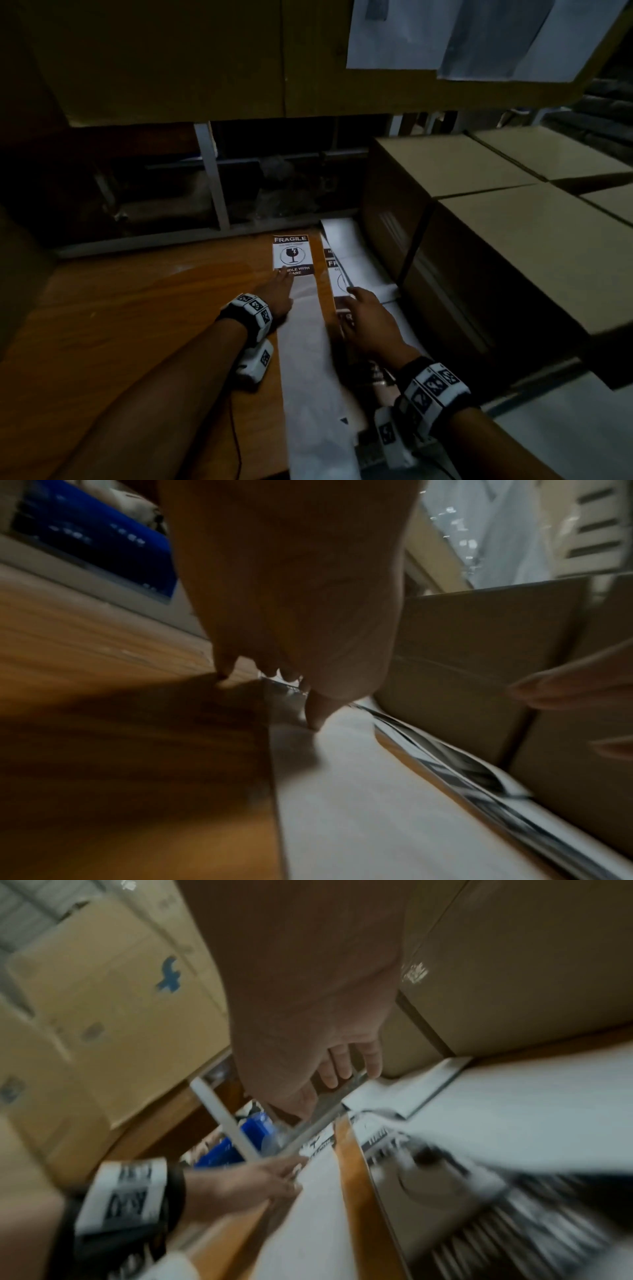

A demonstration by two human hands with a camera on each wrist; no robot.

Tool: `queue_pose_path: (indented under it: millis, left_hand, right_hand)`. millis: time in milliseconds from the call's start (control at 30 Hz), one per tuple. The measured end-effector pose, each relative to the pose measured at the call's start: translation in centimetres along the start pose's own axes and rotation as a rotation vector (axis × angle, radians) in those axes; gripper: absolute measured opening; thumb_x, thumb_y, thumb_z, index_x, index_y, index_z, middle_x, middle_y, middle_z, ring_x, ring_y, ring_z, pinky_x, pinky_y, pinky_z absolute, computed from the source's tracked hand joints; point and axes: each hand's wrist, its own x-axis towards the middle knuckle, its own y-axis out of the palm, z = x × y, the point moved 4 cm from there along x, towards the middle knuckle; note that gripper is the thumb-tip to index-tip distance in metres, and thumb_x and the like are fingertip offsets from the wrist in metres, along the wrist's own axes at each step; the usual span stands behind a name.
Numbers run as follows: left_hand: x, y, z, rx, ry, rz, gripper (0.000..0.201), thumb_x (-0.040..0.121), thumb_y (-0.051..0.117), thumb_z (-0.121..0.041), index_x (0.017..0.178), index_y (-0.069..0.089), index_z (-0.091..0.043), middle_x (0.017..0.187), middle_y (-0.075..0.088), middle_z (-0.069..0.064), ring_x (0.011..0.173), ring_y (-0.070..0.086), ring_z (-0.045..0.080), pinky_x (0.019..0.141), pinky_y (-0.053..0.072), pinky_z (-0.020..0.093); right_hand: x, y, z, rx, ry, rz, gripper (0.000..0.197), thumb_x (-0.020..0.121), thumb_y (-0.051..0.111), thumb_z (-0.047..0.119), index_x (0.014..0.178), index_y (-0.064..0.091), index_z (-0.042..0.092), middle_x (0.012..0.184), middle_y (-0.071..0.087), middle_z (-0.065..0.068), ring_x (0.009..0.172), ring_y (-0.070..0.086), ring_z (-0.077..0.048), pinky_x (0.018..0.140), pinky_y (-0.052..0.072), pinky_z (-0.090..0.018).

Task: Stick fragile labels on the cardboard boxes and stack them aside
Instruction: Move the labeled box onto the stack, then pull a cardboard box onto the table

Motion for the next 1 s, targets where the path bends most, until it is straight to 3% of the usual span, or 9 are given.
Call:
queue_pose_path:
  millis: [100,200,333,433,533,667,733,867,1000]
  left_hand:
    - [0.8,-1.0,0.2,-0.085,-0.025,-0.075,0.074,0.099,0.048,-0.026,0.156,0.004,-0.01,0.163,-0.008,0.011,0.15,-0.001,0.029,0.122,0.015,0.044]
    - [0.4,-2.6,-1.4,-0.15,0.036,-0.16,0.069,0.1,0.047,-0.03,0.156,0.01,-0.013,0.163,-0.008,0.007,0.151,-0.002,0.025,0.122,0.015,0.046]
    - [-1.2,-5.3,-5.2,-0.26,0.183,-0.27,0.063,0.099,0.053,-0.029,0.153,0.023,-0.02,0.163,0.01,0.005,0.151,0.007,0.023,0.121,0.014,0.041]
    - [-2.1,-6.3,-7.8,-0.27,0.32,-0.301,0.066,0.096,0.059,-0.029,0.152,0.029,-0.013,0.16,0.021,0.01,0.149,0.016,0.028,0.118,0.013,0.031]
    - [-3.1,-8.8,-11.6,-0.31,0.394,-0.367,0.059,0.095,0.06,-0.032,0.147,0.04,-0.013,0.156,0.032,0.011,0.144,0.027,0.026,0.116,0.022,0.035]
    - [-5.3,-14.5,-18.0,-0.37,0.565,-0.564,0.056,0.089,0.047,-0.051,0.131,0.056,-0.014,0.13,0.055,0.005,0.121,0.049,0.022,0.1,0.039,0.032]
    - [-6.3,-16.7,-21.2,-0.393,0.62,-0.634,0.052,0.087,0.046,-0.049,0.122,0.061,-0.013,0.116,0.058,0.004,0.108,0.052,0.018,0.088,0.04,0.029]
    - [-7.9,-18.6,-26.9,-0.418,0.598,-0.713,0.04,0.087,0.057,-0.037,0.114,0.065,-0.009,0.099,0.056,0.004,0.094,0.055,0.02,0.079,0.038,0.028]
    - [-9.0,-17.2,-30.3,-0.468,0.372,-0.727,0.043,0.091,0.064,-0.039,0.12,0.061,-0.009,0.1,0.047,0.004,0.091,0.054,0.021,0.079,0.038,0.028]
  right_hand:
    - [1.1,-1.7,-0.5,0.024,0.0,-0.052,0.047,0.097,0.054,0.029,0.143,0.046,0.022,0.157,0.029,-0.005,0.142,0.031,-0.021,0.109,0.036,-0.035]
    - [1.0,-4.1,-0.5,0.075,-0.033,-0.146,0.049,0.097,0.055,0.03,0.144,0.044,0.023,0.158,0.026,-0.002,0.144,0.027,-0.019,0.112,0.031,-0.033]
    - [-1.2,-8.4,-0.2,0.144,-0.096,-0.292,0.047,0.096,0.056,0.034,0.141,0.049,0.021,0.156,0.03,-0.003,0.143,0.029,-0.017,0.108,0.029,-0.025]
    - [-3.4,-11.5,-0.3,0.15,-0.118,-0.384,0.048,0.093,0.051,0.042,0.135,0.055,0.019,0.152,0.038,-0.006,0.139,0.036,-0.02,0.106,0.035,-0.029]
    - [-5.5,-14.8,-0.9,0.157,-0.136,-0.451,0.052,0.089,0.047,0.046,0.131,0.059,0.017,0.148,0.043,-0.007,0.135,0.041,-0.02,0.103,0.039,-0.028]
    - [-8.3,-19.8,-2.0,0.118,-0.14,-0.555,0.051,0.089,0.048,0.046,0.129,0.06,0.017,0.145,0.046,-0.008,0.133,0.044,-0.02,0.1,0.036,-0.023]
    - [-9.6,-22.1,-3.3,0.082,-0.111,-0.595,0.05,0.089,0.047,0.048,0.127,0.061,0.019,0.145,0.047,-0.006,0.132,0.045,-0.018,0.098,0.038,-0.023]
    - [-11.7,-26.0,-8.1,0.006,-0.003,-0.633,0.039,0.092,0.059,0.04,0.127,0.061,0.025,0.145,0.047,-0.002,0.132,0.043,-0.015,0.098,0.032,-0.021]
    - [-13.8,-28.6,-14.4,-0.043,0.113,-0.643,0.037,0.09,0.064,0.035,0.125,0.062,0.025,0.142,0.049,-0.001,0.131,0.045,-0.016,0.098,0.037,-0.027]
